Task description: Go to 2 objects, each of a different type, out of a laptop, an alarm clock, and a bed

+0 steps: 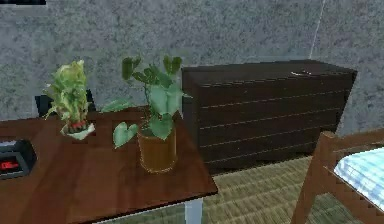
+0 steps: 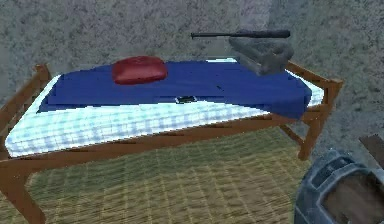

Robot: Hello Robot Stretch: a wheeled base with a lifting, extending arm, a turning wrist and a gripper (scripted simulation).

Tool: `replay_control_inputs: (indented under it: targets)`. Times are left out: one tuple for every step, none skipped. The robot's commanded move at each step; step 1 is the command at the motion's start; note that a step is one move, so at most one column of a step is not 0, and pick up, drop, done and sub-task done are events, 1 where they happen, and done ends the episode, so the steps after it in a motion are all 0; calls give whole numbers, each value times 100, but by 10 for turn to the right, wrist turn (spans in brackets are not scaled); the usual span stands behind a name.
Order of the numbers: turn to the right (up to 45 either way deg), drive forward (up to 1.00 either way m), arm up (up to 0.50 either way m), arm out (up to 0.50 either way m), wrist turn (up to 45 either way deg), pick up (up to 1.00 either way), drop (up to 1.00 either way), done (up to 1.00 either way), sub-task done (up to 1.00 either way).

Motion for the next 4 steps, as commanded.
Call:
replay_control_inputs:
  targets:
    - [450,0,0,0,0,0,0,0,0]
    - [270,0,0,0,0,0,0,0,0]
    - [0,45,0,0,0,0,0,0,0]
    - [180,0,0,0,0,0,0,0,0]
